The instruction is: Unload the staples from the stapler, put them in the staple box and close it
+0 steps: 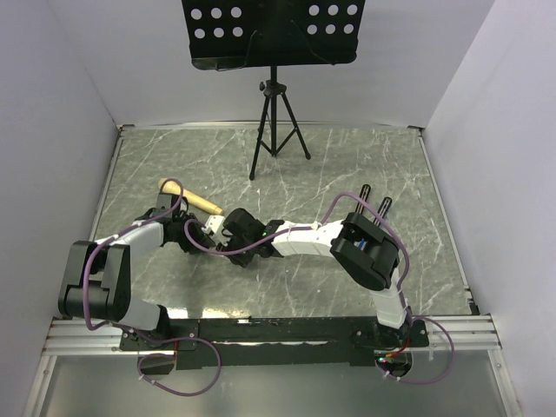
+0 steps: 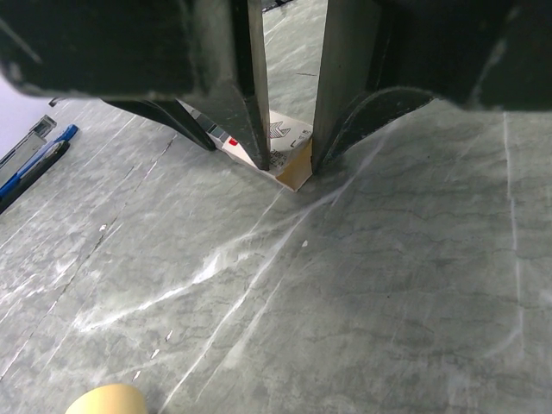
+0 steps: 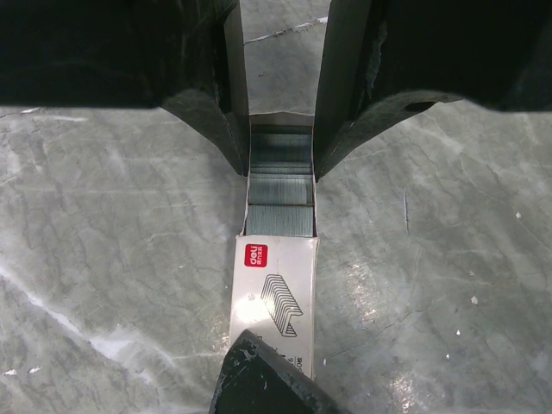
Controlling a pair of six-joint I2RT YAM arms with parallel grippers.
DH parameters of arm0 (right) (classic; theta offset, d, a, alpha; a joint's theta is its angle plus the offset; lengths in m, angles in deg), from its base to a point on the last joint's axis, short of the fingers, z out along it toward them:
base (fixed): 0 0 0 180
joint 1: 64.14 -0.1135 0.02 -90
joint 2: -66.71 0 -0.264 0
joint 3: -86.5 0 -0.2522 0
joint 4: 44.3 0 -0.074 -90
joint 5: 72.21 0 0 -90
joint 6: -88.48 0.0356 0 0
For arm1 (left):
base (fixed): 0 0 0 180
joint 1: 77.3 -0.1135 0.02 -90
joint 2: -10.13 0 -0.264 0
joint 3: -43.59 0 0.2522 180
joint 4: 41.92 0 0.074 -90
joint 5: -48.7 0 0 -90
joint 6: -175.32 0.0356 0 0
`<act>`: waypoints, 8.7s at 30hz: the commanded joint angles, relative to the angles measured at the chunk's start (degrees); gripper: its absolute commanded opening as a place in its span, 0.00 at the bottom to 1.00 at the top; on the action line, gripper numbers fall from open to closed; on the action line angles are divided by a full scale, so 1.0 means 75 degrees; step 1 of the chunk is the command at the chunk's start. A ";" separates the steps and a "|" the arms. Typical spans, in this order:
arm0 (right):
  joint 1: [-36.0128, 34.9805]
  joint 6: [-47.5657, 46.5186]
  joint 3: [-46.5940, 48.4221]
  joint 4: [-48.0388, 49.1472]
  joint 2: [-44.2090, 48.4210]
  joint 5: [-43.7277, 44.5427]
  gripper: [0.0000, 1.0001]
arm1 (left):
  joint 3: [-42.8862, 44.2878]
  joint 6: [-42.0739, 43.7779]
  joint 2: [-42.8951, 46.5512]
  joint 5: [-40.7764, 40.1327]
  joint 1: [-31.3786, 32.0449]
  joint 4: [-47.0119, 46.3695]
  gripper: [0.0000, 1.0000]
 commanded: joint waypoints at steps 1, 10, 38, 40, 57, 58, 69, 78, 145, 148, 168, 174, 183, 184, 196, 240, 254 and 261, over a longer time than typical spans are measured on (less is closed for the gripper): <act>-0.0071 -0.0207 0.0074 0.0221 -0.0296 -0.0150 0.36 | -0.0064 -0.0157 0.0075 0.0340 0.0217 0.0034 0.31; 0.0082 0.0485 0.0016 0.0362 -0.0132 0.0145 0.33 | 0.0135 -0.0134 0.0145 0.0048 0.0240 0.0303 0.32; 0.0058 0.0392 -0.0582 0.0690 0.0453 0.0158 0.33 | 0.1038 0.0358 0.0403 -0.0737 0.0287 0.1170 0.45; 0.0047 0.0321 -0.0536 0.0655 0.0396 0.0029 0.33 | 0.1073 0.0405 0.0403 -0.0773 0.0287 0.1252 0.47; -0.0035 0.0098 0.0179 -0.0013 -0.0249 -0.0534 0.33 | 0.0698 0.0499 -0.0042 -0.0656 0.0322 0.1100 0.42; -0.0035 0.0098 0.0180 -0.0013 -0.0261 -0.0534 0.33 | 0.0698 0.0499 -0.0065 -0.0644 0.0334 0.1077 0.41; -0.0059 -0.0019 0.0215 0.0151 -0.0238 -0.0605 0.34 | 0.0476 0.0288 -0.0054 -0.0128 0.0451 0.0643 0.37; -0.0106 -0.0253 0.0098 0.0010 -0.0086 -0.1097 0.34 | 0.0487 0.0299 -0.0136 -0.0152 0.0486 0.0585 0.37; -0.0305 0.0614 -0.0922 0.0913 0.0607 0.0392 0.33 | 0.0945 0.0148 0.0075 -0.0868 0.1084 0.1114 0.36; -0.0328 0.0590 -0.0735 0.0819 0.0478 0.0519 0.34 | 0.0827 -0.0005 0.0028 -0.0843 0.1201 0.1042 0.36; -0.0328 0.1036 -0.0992 0.0795 0.1201 0.0989 0.59 | 0.1096 -0.0018 0.0122 -0.1487 0.1447 0.1473 0.40; -0.0328 0.1094 -0.1343 0.0608 0.2198 0.1059 0.66 | 0.1764 0.0276 0.0192 -0.2178 0.1436 0.2002 0.44; -0.0387 0.2335 -0.2164 0.0889 0.2224 0.1644 0.63 | 0.2093 0.0710 -0.0300 -0.2766 0.1377 0.2543 0.20; -0.0422 0.2371 -0.2234 0.0935 0.2200 0.1831 0.63 | 0.1907 0.0698 -0.0300 -0.2568 0.1377 0.2461 0.16; -0.0551 0.2571 -0.2328 0.1451 0.1521 0.2383 0.64 | 0.1249 0.0487 -0.0663 -0.1910 0.1377 0.1722 0.05; 0.0656 0.3039 -0.3242 0.2015 0.2199 0.3204 0.66 | -0.0180 -0.1246 0.0390 -0.0234 0.1986 0.0362 0.08; -0.0163 0.5430 -0.1488 -0.0633 0.2459 0.2734 0.86 | 0.1869 -0.0311 0.1597 -0.2272 0.0795 0.2144 0.22; -0.0504 0.5594 0.0026 -0.1876 0.1194 0.3379 0.94 | 0.1847 0.0240 0.2816 -0.2601 -0.0369 0.1711 0.50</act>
